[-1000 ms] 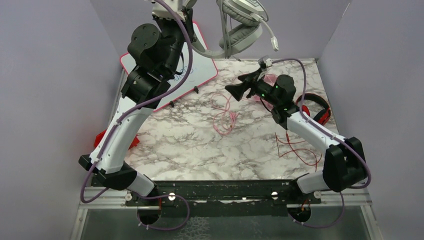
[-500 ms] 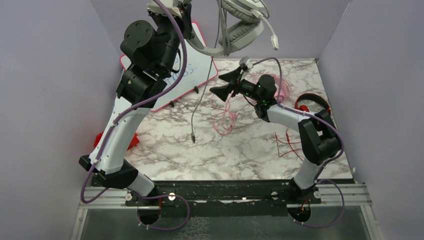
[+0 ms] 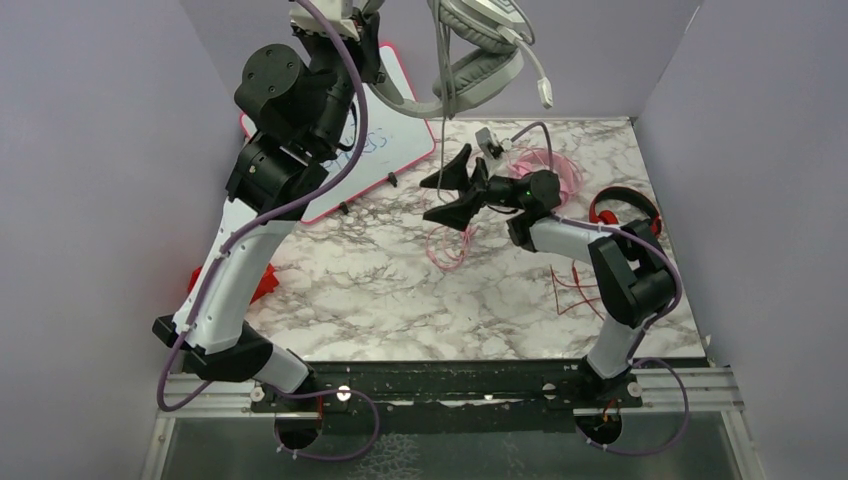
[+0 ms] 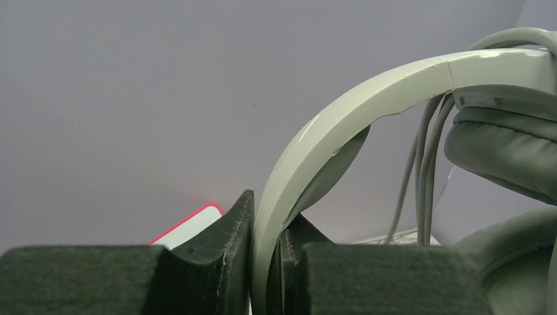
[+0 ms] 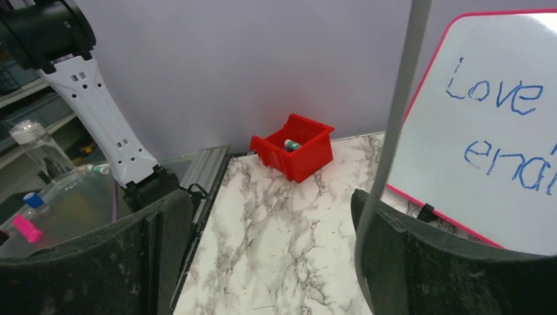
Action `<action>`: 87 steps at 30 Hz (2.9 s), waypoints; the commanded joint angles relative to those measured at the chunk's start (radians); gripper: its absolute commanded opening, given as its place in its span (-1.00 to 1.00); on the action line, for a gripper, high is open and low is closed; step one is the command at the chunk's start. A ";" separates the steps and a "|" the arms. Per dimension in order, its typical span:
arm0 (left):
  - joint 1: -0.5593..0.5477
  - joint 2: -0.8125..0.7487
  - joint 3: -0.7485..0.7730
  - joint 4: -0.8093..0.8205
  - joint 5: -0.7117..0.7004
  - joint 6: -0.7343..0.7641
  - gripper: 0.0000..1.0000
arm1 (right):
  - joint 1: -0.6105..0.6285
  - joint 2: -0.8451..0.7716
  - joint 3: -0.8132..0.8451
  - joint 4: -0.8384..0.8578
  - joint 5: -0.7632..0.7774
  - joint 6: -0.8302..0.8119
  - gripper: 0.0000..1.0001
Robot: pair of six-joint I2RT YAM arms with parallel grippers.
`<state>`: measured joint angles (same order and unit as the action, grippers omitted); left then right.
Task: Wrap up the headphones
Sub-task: Wrap the headphones cable around the headphones.
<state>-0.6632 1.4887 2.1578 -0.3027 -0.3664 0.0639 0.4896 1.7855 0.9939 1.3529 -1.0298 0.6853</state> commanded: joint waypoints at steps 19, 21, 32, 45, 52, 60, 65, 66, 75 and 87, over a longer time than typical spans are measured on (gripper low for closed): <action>-0.003 0.052 0.051 0.157 -0.232 0.049 -1.00 | 0.106 -0.171 -0.164 -0.289 0.186 -0.095 -1.00; -0.003 0.086 0.074 0.150 -0.280 0.080 -1.00 | 0.146 -0.249 -0.157 -0.512 0.305 -0.194 -1.00; -0.004 0.147 -0.137 0.082 -0.424 0.181 -1.00 | 0.240 -0.508 0.066 -1.371 0.732 -0.428 -1.00; -0.004 0.177 -0.382 -0.118 -0.364 0.090 -1.00 | 0.245 -0.524 0.654 -2.193 0.616 -0.620 -1.00; -0.005 0.073 -0.596 -0.112 0.061 -0.029 -1.00 | 0.245 -0.434 0.904 -2.355 0.758 -0.689 -0.99; -0.012 -0.090 -0.760 -0.090 0.356 -0.007 -1.00 | 0.246 -0.318 1.082 -2.409 0.888 -0.728 -0.99; -0.029 -0.147 -0.836 -0.109 0.508 0.005 -1.00 | 0.246 -0.267 1.128 -2.418 0.843 -0.715 -0.98; -0.033 -0.156 -0.848 -0.111 0.523 0.004 -1.00 | 0.246 -0.257 1.126 -2.419 0.859 -0.716 -0.98; -0.041 -0.180 -0.865 -0.175 0.410 0.015 -1.00 | 0.245 -0.245 1.072 -2.502 0.817 -0.509 -0.99; -0.061 -0.164 -0.970 -0.109 0.059 0.035 -1.00 | 0.245 -0.329 0.920 -2.753 0.506 -0.255 -0.99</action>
<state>-0.7139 1.3479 1.1995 -0.4599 -0.1902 0.1207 0.7403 1.5249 1.9514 -1.3357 -0.3748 0.3405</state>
